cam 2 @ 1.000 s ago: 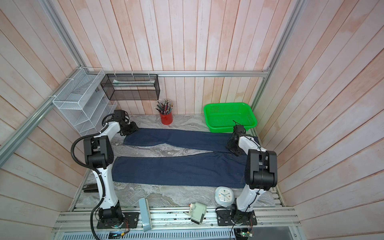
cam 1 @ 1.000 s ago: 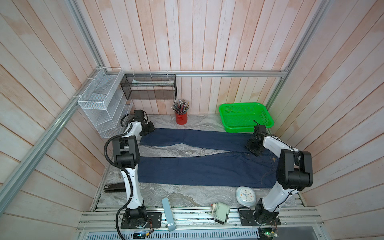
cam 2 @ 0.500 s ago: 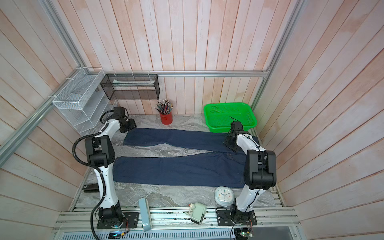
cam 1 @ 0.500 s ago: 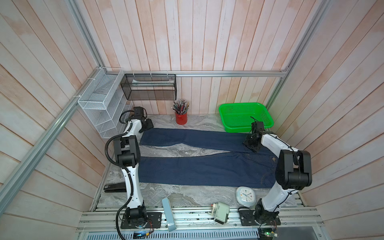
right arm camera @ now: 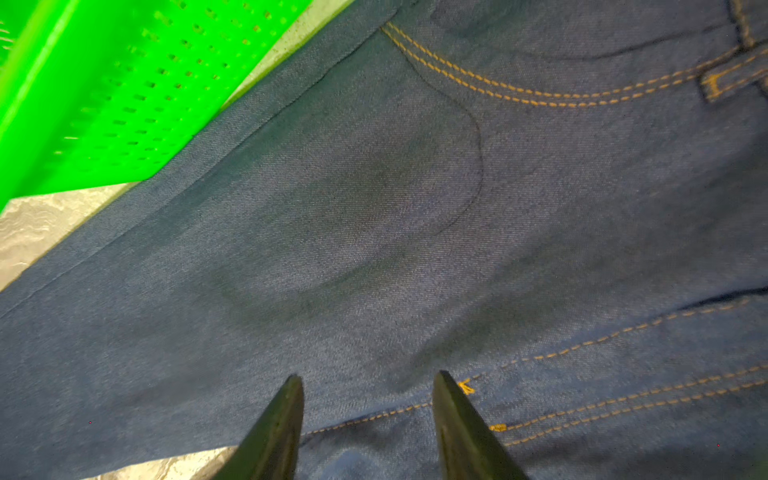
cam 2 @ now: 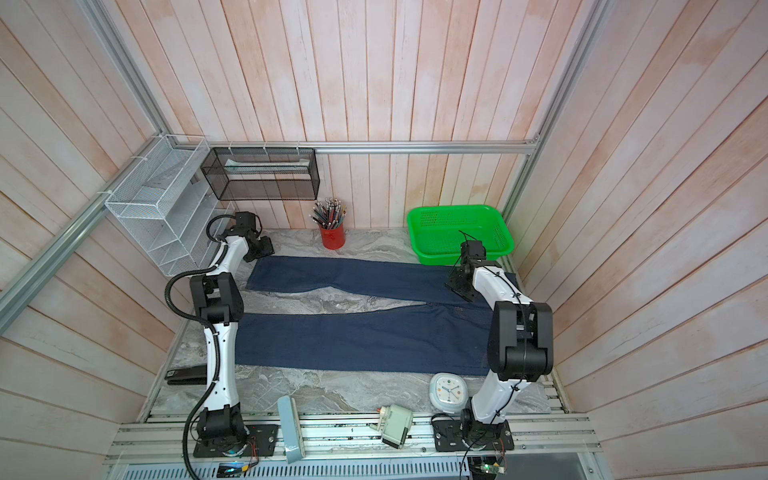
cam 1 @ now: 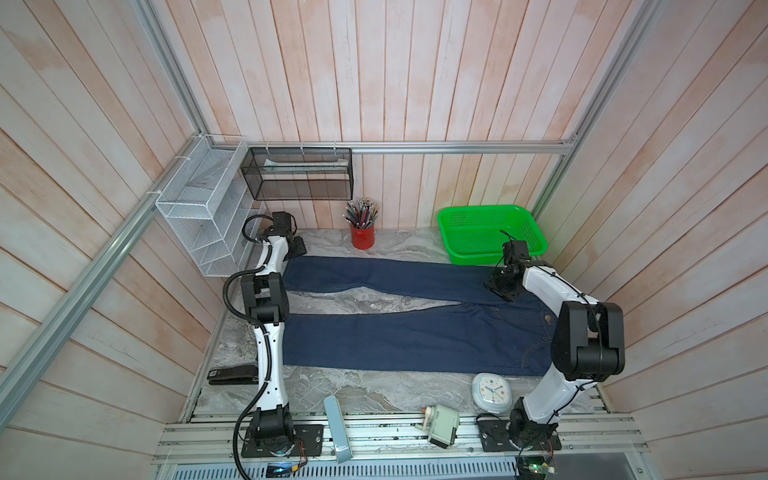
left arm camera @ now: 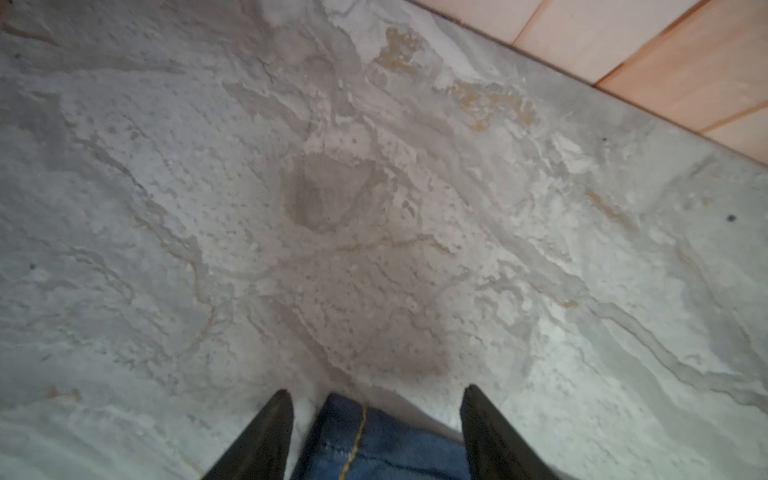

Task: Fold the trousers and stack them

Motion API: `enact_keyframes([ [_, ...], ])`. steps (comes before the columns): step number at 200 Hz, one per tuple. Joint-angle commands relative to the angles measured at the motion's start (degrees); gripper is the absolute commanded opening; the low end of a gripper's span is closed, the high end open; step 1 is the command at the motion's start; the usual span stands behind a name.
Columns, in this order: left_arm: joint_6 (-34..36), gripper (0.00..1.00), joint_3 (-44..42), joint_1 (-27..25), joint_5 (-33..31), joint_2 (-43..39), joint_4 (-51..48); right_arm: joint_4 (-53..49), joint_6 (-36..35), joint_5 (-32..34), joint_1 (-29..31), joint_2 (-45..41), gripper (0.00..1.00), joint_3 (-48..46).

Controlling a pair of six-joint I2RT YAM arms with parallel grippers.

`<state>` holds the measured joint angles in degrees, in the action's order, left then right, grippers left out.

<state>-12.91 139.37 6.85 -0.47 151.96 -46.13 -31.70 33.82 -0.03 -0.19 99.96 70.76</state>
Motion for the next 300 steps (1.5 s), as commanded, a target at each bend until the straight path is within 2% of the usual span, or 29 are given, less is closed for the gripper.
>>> enact_keyframes([
  [1, 0.88, 0.65, 0.27, 0.88, 0.5, 1.37, -4.27, -1.26, -0.78, -0.51, 0.21, -0.99, 0.51, 1.34],
  [24, 1.5, 0.59, 0.78, 0.88, 2.2, 2.48, -4.93, -1.16, -0.69, -0.51, 0.21, -1.04, 0.51, 1.4],
  [50, 2.51, 0.46, 1.71, 0.06, 3.19, 3.31, -5.77, -1.34, -0.69, -0.49, 0.2, -1.41, 0.51, 1.53],
  [130, 3.59, 0.12, 1.42, -0.52, -0.31, 1.76, -5.79, -1.45, -0.52, 0.01, -0.55, -2.88, 0.51, 2.28],
  [158, 3.5, 0.0, -2.07, -1.21, -0.63, -2.88, -1.2, 2.46, 0.48, -5.12, -4.51, -5.35, 0.51, 0.79],
  [184, 2.39, 0.0, -8.87, -1.58, 0.08, -10.55, 5.19, 13.96, 3.63, -14.19, -13.03, -10.83, 0.52, -6.01],
  [200, 1.71, 0.0, -14.78, -1.36, -0.42, -16.09, 9.09, 17.63, 8.08, -13.26, -18.24, -13.35, 0.53, -9.05],
  [206, 1.44, 0.0, -17.13, -1.17, -0.5, -18.04, 10.28, 17.64, 9.08, -12.41, -19.8, -13.56, 0.57, -9.15],
  [218, 0.87, 0.0, -21.8, -0.62, -0.33, -21.63, 12.06, 16.66, 9.71, -10.6, -22.26, -13.02, 0.58, -8.26],
  [250, -0.51, 0.0, -33.75, 0.43, 2.66, -28.71, 16.79, 16.43, 9.35, -6.61, -25.14, -9.06, 0.58, -4.56],
  [300, -0.91, 0.0, -39.13, -1.2, 6.22, -31.78, 18.13, 12.31, 6.64, -7.26, -27.17, 4.69, 0.55, 7.15],
])
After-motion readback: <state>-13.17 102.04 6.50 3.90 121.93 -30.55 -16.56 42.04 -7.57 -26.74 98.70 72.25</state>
